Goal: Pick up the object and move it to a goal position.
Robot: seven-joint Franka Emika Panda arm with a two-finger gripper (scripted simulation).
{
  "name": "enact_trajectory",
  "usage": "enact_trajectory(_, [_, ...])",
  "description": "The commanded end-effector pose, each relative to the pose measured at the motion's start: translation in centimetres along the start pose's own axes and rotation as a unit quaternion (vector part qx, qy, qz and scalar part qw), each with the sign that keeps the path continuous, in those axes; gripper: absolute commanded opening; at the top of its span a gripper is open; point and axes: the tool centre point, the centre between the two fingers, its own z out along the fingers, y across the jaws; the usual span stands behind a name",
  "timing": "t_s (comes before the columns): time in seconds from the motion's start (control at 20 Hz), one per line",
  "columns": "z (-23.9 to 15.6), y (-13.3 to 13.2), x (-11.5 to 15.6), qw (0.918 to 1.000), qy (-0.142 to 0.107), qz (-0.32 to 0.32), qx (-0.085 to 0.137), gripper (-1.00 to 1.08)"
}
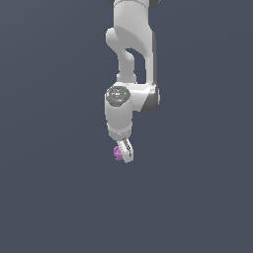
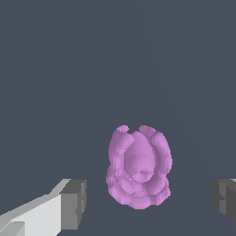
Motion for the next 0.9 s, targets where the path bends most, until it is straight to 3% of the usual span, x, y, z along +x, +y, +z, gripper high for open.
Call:
enact_trajectory(0.0, [0.1, 0.0, 0.0, 1.0, 0.0, 0.009, 0.0, 1.0])
enact_trajectory(0.4, [0.8, 0.0, 0.0, 0.9999, 0.0, 0.011, 0.0, 1.0])
enact_trajectory(0.85, [4.8, 0.1, 0.0, 0.9999, 0.0, 0.013, 0.0, 1.0])
